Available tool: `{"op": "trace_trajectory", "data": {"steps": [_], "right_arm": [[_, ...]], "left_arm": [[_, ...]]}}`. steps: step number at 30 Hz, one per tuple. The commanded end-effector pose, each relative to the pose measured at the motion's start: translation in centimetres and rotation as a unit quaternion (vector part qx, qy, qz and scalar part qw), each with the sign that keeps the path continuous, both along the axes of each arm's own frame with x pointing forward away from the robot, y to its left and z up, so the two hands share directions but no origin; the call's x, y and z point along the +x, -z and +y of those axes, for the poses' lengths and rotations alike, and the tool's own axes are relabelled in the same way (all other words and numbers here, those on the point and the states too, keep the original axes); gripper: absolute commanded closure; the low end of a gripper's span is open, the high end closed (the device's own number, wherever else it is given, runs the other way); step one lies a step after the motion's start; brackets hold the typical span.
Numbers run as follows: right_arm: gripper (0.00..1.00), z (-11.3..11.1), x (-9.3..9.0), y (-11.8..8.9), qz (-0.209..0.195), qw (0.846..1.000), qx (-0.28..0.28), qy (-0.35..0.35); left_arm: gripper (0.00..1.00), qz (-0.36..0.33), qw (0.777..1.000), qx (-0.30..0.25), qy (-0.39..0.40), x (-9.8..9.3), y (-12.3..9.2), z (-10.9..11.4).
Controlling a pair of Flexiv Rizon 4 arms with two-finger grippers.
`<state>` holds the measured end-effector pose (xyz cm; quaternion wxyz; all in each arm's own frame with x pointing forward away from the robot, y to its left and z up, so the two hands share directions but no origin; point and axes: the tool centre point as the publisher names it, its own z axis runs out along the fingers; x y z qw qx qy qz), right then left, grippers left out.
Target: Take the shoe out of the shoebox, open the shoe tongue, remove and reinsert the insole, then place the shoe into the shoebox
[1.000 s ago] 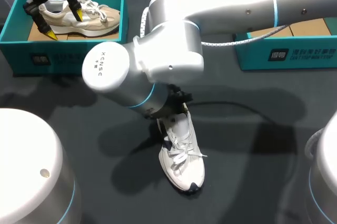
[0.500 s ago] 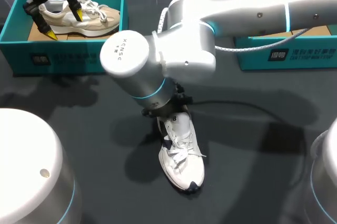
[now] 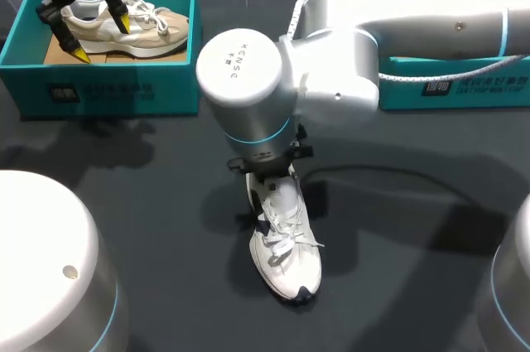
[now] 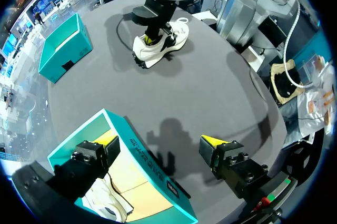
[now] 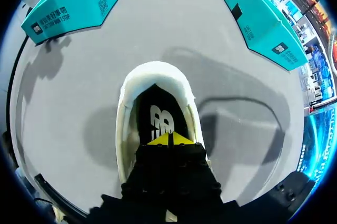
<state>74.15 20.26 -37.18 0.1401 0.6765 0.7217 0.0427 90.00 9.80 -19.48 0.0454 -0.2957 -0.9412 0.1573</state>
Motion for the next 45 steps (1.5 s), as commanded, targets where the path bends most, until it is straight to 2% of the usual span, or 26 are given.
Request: {"op": "trace_trajectory", "data": {"steps": [1, 6, 9, 13, 18, 20, 26, 31, 36, 41, 45], "right_arm": [[1.00, -0.2, 0.7, 1.2, 0.006, 1.000, 0.003, -0.002], [1.00, 0.6, 0.2, 1.5, -0.008, 0.999, -0.047, 0.007], [1.00, 0.8, -0.3, 0.5, -0.012, 0.995, -0.100, 0.023], [1.00, 0.8, -0.7, -0.7, -0.012, 0.990, -0.139, 0.029], [1.00, 1.3, -1.2, -1.6, -0.006, 0.973, -0.229, 0.034], [1.00, 1.4, -1.2, -1.4, 0.006, 0.967, -0.255, 0.029], [1.00, 0.4, -1.2, -0.4, 0.030, 0.957, -0.287, 0.026], [1.00, -0.2, -1.5, -0.4, 0.034, 0.949, -0.311, 0.031], [1.00, -1.3, -1.8, 0.1, 0.039, 0.948, -0.314, 0.035], [1.00, -4.1, -2.1, 2.2, 0.055, 0.963, -0.258, 0.049], [1.00, -5.3, -2.1, 3.8, 0.063, 0.974, -0.210, 0.049]], "left_arm": [[0.00, 0.000, 1.000, 0.002, 0.001, 0.0, 0.0, 0.0], [0.00, 0.000, 1.000, 0.002, 0.001, 0.0, 0.0, 0.0], [0.00, 0.000, 1.000, 0.002, 0.001, 0.0, 0.0, 0.0], [0.00, 0.000, 1.000, 0.002, 0.001, 0.0, 0.0, 0.0], [0.00, 0.000, 1.000, 0.002, 0.001, 0.0, 0.0, 0.0], [0.00, 0.000, 1.000, 0.002, 0.001, 0.0, 0.0, 0.0], [0.00, 0.000, 1.000, 0.002, 0.001, 0.0, 0.0, 0.0], [0.00, 0.000, 1.000, 0.002, 0.001, 0.0, 0.0, 0.0], [0.00, 0.000, 1.000, 0.002, 0.001, 0.0, 0.0, 0.0], [0.00, 0.000, 1.000, 0.002, 0.001, 0.0, 0.0, 0.0], [0.00, 0.000, 1.000, 0.002, 0.001, 0.0, 0.0, 0.0]]}}
